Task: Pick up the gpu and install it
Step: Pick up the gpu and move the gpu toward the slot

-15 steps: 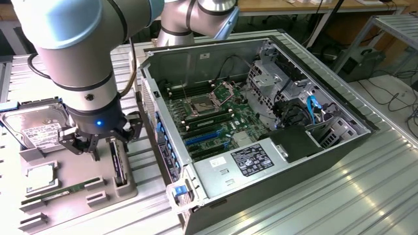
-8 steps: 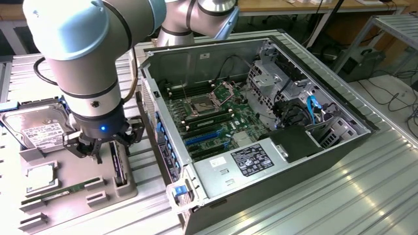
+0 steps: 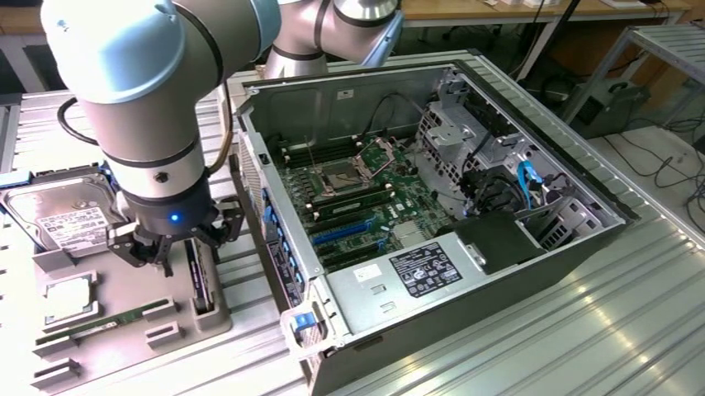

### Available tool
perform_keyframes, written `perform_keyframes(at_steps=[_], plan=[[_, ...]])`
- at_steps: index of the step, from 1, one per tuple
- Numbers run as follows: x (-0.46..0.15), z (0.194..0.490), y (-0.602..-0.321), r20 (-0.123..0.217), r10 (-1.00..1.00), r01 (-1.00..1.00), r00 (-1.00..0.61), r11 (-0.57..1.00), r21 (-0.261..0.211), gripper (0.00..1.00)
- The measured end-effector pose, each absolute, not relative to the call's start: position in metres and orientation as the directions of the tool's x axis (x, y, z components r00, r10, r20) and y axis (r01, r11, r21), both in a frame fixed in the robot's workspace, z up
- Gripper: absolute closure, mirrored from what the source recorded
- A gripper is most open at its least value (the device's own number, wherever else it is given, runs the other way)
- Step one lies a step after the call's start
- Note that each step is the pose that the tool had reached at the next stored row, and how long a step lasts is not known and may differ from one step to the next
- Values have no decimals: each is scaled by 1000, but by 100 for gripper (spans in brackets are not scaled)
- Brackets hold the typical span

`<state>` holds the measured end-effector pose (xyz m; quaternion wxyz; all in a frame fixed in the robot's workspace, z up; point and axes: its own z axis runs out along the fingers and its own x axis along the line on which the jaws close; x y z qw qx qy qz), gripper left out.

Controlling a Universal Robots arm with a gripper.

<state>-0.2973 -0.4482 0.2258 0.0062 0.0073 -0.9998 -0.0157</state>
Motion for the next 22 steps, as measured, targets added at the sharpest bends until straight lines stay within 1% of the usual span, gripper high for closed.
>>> perform_keyframes(at_steps=[5,6,8,9,10,11,14,18,20,21,22], plan=[[-297,226,-451,12,-15,-14,-1000,999,31,38],[-297,226,-451,12,-15,-14,-1000,999,31,40],[-297,225,-451,12,-15,-14,-1000,999,31,53],[-297,224,-451,12,-15,-14,-1000,999,31,53],[-297,224,-451,12,-15,-14,-1000,999,31,68],[-297,224,-451,12,-15,-14,-1000,999,31,73],[-297,226,-451,12,-15,-14,-1000,999,31,73],[-297,249,-451,13,-15,-14,-1000,999,32,73],[-297,268,-451,13,-15,-14,-1000,999,32,73],[-297,285,-451,13,-15,-14,-1000,999,32,73],[-297,292,-451,13,-14,-14,-1000,1000,15,73]])
